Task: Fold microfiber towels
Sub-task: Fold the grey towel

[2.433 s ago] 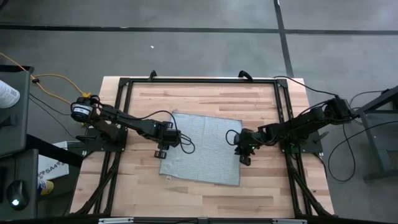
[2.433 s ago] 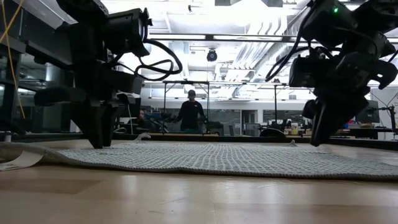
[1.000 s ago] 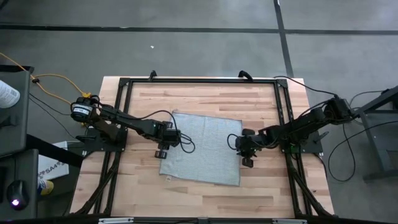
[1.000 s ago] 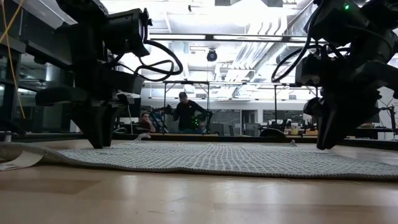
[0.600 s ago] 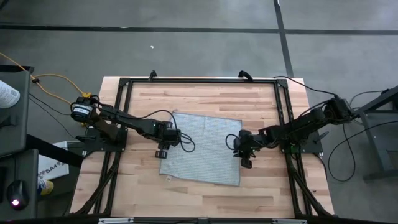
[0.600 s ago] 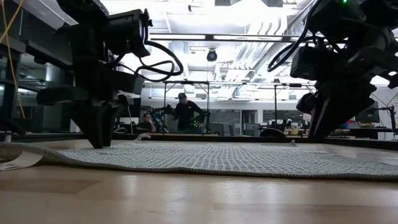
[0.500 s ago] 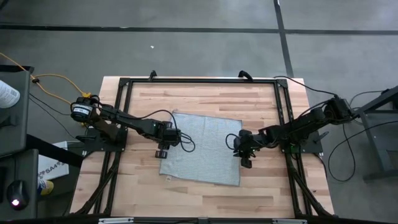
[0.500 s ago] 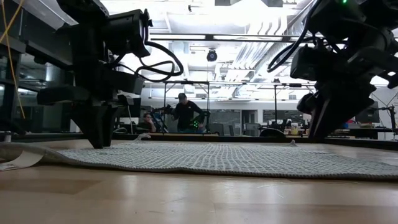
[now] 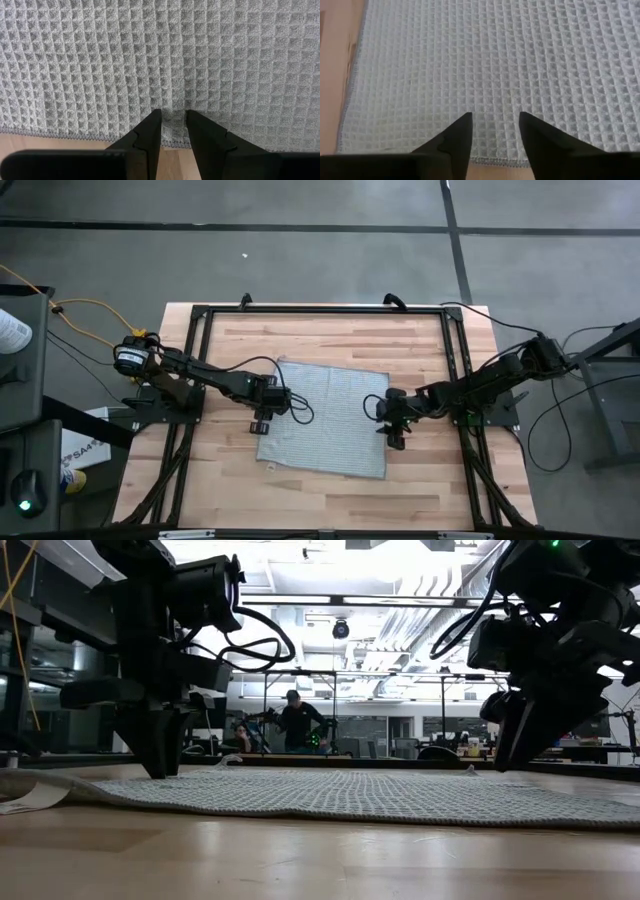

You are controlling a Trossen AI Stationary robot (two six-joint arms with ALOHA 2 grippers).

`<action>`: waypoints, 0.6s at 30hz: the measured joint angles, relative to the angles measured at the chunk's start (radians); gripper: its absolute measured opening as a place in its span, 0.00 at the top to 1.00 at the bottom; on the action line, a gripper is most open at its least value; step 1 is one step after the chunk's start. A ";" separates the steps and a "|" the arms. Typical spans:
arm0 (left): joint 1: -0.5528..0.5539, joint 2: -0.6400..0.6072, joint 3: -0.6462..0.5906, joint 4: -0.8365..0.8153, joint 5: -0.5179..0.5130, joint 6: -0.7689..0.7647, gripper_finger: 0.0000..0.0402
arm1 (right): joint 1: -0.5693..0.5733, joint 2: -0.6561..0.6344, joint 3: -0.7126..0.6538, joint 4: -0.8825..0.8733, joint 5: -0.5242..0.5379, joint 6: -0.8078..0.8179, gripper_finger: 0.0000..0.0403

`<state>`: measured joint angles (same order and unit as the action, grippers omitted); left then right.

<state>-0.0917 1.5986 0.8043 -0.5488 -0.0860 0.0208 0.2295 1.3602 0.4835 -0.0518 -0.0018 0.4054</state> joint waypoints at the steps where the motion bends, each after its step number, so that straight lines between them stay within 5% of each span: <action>1: 0.000 0.000 0.000 0.000 0.000 0.000 0.75 | 0.000 0.000 0.000 -0.005 0.001 0.013 0.59; 18: 0.000 0.000 0.000 0.001 -0.006 0.026 0.75 | 0.000 0.013 0.000 -0.107 0.082 0.061 0.60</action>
<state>-0.0917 1.5986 0.8043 -0.5480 -0.0921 0.0471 0.2295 1.3734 0.4835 -0.1591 0.0803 0.4660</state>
